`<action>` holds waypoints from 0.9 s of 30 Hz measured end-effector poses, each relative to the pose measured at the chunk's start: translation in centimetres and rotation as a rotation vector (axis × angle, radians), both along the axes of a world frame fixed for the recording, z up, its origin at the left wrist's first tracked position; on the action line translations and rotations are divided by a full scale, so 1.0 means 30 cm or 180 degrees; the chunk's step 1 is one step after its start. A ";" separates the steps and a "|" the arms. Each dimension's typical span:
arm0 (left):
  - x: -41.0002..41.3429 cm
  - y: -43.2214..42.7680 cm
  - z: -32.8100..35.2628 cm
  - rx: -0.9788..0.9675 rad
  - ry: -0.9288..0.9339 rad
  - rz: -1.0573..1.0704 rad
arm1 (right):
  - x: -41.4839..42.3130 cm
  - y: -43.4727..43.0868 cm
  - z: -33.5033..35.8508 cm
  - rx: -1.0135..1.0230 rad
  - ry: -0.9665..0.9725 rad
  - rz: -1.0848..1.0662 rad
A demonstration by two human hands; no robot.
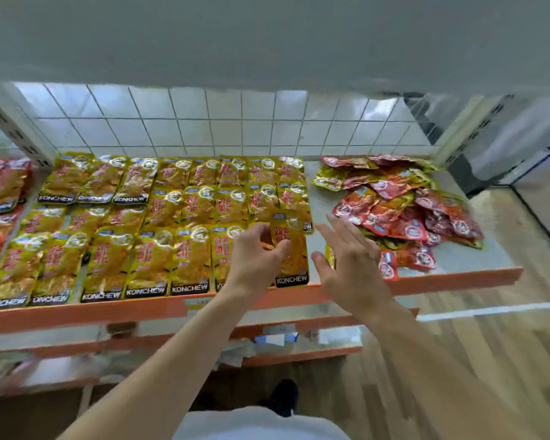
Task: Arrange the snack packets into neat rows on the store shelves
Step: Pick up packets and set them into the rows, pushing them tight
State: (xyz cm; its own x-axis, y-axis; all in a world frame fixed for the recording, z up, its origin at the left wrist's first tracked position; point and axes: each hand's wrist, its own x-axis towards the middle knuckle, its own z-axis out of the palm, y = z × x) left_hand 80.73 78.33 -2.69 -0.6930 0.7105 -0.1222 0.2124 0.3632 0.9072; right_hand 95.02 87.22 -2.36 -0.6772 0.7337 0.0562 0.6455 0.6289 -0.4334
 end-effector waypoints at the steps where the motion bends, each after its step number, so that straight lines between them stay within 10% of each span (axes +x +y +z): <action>1: 0.014 0.018 -0.005 -0.0077 0.0091 0.0000 | 0.008 0.016 -0.006 0.0020 0.0019 0.0062; 17: -0.021 -0.012 -0.117 -0.0599 0.2859 -0.0142 | -0.043 0.081 -0.121 0.0045 -0.0152 0.0607; 27: -0.053 -0.048 -0.168 -0.1224 0.2830 -0.0761 | -0.070 0.054 -0.194 0.0536 -0.0315 0.0556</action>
State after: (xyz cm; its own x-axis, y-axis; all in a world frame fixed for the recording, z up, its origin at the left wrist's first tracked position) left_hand 79.14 76.90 -7.73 -0.4882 0.8644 0.1206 0.8632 0.4579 0.2125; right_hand 92.91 88.83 -8.17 -0.8010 0.5911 0.0949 0.5547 0.7925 -0.2534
